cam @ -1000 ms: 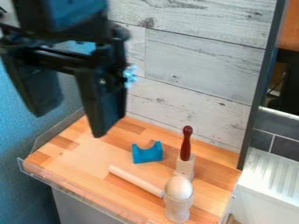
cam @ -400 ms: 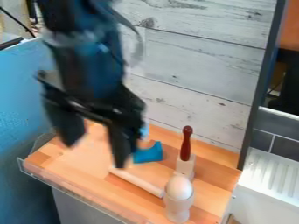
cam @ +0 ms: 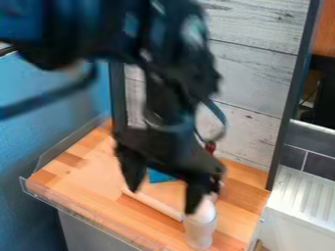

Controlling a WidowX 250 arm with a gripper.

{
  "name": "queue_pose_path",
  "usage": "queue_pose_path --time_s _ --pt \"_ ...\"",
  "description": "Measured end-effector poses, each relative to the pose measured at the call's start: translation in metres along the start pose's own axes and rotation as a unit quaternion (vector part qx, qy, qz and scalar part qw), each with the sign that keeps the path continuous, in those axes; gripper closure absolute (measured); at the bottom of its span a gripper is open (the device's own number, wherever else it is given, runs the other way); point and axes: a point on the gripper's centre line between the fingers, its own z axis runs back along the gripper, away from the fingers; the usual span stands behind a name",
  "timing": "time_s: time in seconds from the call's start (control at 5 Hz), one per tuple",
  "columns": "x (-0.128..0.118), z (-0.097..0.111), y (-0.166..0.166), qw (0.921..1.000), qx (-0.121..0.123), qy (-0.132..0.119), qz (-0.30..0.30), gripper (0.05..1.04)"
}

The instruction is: Remove the ball from the cup and put it behind the blue arch

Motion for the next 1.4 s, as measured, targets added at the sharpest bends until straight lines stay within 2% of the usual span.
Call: queue_pose_path --time_s 0.4,0.6,1.0,1.4 --pt "0.021 -0.053 -0.015 0.9982 0.047 0.015 0.032 0.084" --pt "0.031 -0.079 -0.024 0.9975 0.057 0.025 0.032 0.084" --pt "0.041 -0.092 -0.026 0.9989 0.008 0.047 0.003 0.084" --pt "0.051 -0.097 -0.024 0.9990 0.005 0.044 0.008 0.084"
